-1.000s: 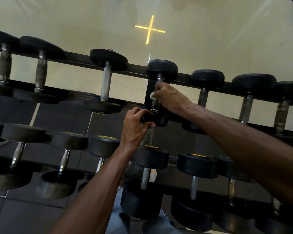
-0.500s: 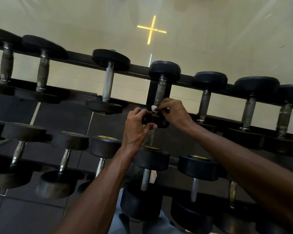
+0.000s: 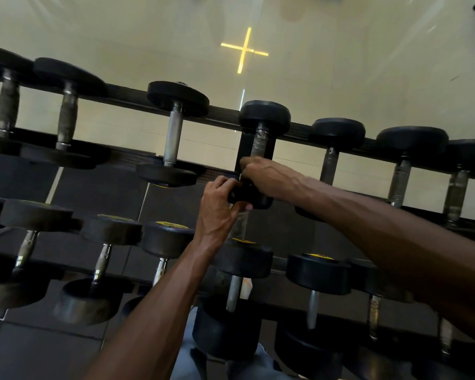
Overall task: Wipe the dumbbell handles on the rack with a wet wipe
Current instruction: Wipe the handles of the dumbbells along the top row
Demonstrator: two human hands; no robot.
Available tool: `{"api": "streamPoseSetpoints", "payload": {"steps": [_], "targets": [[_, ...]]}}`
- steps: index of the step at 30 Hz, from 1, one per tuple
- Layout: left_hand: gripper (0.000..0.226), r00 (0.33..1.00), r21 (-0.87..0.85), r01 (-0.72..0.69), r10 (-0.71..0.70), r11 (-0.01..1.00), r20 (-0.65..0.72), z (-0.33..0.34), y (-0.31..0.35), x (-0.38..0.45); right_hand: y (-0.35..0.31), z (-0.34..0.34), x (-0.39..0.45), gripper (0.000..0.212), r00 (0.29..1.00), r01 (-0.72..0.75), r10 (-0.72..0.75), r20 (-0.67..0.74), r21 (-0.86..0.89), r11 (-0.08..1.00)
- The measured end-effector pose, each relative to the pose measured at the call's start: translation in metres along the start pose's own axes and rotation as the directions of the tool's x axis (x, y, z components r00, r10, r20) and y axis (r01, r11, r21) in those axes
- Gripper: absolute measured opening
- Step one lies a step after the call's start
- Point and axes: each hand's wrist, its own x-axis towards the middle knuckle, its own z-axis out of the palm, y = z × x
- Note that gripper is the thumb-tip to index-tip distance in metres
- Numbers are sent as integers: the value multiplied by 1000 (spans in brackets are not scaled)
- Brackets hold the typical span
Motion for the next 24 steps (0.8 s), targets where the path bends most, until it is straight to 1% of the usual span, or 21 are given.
{"api": "streamPoseSetpoints", "payload": {"steps": [2, 4, 7, 9, 11, 12, 13, 15, 16, 17, 18, 19, 20, 21, 22, 23, 24], "targets": [[48, 1000, -10, 8, -8, 1000, 4, -1, 0, 0, -3, -3, 12, 11, 1000, -7, 7, 4, 3, 1000], [50, 1000, -26, 14, -14, 1000, 9, -1, 0, 2, -7, -3, 18, 14, 1000, -16, 16, 1, 15, 1000], [48, 1000, -31, 8, -7, 1000, 12, -3, 1, 1, -4, -1, 11, 15, 999, -41, 43, -29, 51, 998], [46, 1000, -25, 4, -4, 1000, 10, -3, 0, 0, 4, 4, 1, 14, 999, -34, 36, -41, 40, 999], [46, 1000, -23, 4, -4, 1000, 7, -2, -1, -1, 11, 4, -4, 18, 998, -22, 23, -54, 13, 1000], [47, 1000, -18, 5, -5, 1000, 5, -2, -1, -1, 17, 1, -2, 20, 995, -30, 31, -100, 4, 1000], [48, 1000, -13, 2, -2, 1000, 0, -2, -1, 0, 22, -4, 2, 20, 984, -67, 68, -165, 16, 998], [48, 1000, -13, -4, 4, 1000, -10, -2, -1, 1, 32, -13, 14, 18, 935, -154, 153, -320, 23, 988], [48, 1000, -11, -2, 1, 1000, -11, -2, -1, 1, 31, -16, 18, 18, 914, -187, 174, -366, -2, 982], [48, 1000, -7, 0, 0, 1000, -9, -2, -1, 1, 27, -15, 20, 18, 917, -183, 151, -369, -53, 982], [48, 1000, -5, 0, 0, 1000, -3, -2, -2, 1, 20, -9, 19, 17, 946, -130, 93, -309, -101, 986], [47, 1000, -9, -1, 1, 1000, 2, -2, -2, 0, 11, -4, 14, 17, 978, -40, 12, -206, -130, 991], [46, 1000, -15, -1, 1, 1000, 5, -2, -1, 0, 2, 0, 8, 19, 994, 51, -64, -91, -134, 990], [45, 1000, -16, -5, 5, 1000, 9, -2, 0, 0, 0, 0, 3, 20, 994, 106, -109, -17, -122, 987], [45, 1000, -12, -10, 10, 1000, 8, -2, 0, 0, 2, -4, 3, 20, 993, 116, -119, -11, -117, 986], [45, 1000, -9, -12, 12, 1000, 5, -2, -1, 0, 8, -9, 7, 20, 993, 97, -104, -58, -121, 988], [45, 1000, -10, -9, 9, 1000, 1, -2, -2, 0, 16, -15, 13, 19, 990, 45, -61, -126, -129, 991]]}}
